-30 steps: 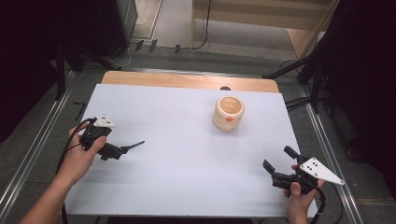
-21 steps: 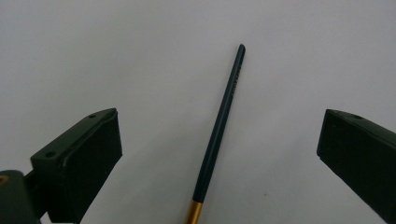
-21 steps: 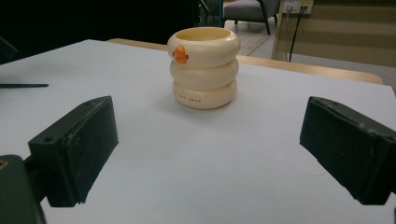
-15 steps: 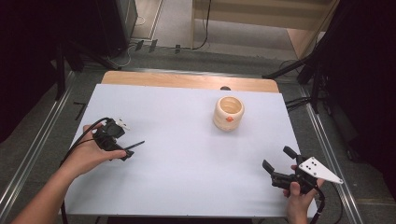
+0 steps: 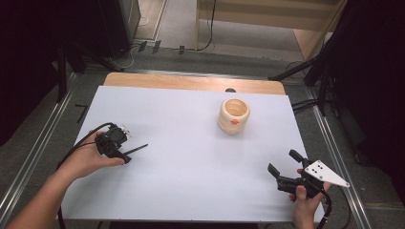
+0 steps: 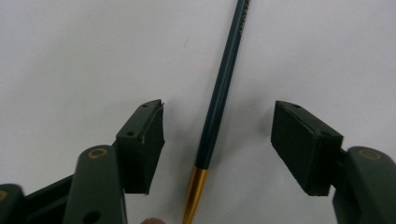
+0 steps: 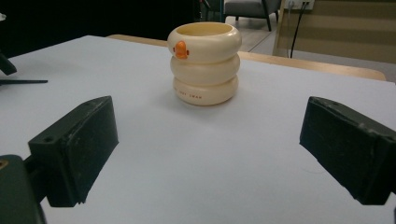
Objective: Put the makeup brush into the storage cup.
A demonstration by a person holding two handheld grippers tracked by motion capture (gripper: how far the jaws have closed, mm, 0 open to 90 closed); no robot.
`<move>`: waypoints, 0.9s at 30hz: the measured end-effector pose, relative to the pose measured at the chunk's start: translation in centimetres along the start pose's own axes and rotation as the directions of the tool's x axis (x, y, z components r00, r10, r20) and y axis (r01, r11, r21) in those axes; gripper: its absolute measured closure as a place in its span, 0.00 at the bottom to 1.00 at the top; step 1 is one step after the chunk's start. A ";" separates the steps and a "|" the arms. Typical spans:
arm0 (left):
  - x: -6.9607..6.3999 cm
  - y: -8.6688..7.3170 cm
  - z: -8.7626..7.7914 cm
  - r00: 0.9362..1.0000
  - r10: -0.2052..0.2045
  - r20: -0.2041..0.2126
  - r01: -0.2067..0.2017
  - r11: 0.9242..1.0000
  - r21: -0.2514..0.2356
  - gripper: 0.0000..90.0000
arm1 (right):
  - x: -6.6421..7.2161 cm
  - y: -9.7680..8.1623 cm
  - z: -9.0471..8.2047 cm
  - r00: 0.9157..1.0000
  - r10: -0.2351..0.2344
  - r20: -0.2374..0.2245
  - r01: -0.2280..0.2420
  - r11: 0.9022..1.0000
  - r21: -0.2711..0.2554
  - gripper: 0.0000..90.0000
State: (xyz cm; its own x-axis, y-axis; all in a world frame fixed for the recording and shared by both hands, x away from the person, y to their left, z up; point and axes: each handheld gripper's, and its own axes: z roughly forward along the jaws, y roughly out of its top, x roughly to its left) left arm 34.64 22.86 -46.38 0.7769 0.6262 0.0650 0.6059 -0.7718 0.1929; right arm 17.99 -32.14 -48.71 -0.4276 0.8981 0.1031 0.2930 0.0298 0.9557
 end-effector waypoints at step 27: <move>0.1 0.2 0.0 0.996 0.073 0.042 -0.074 0.997 0.021 0.94 | 0.0 -0.2 0.2 1.000 0.015 0.007 -0.015 1.000 0.007 0.05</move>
State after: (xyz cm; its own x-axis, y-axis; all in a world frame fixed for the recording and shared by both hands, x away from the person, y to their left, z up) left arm 34.82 22.73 -46.37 0.8256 0.5629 0.0382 0.5502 -0.8182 0.1670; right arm 18.15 -32.07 -48.94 -0.4176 0.9013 0.1153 0.3056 0.0198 0.9520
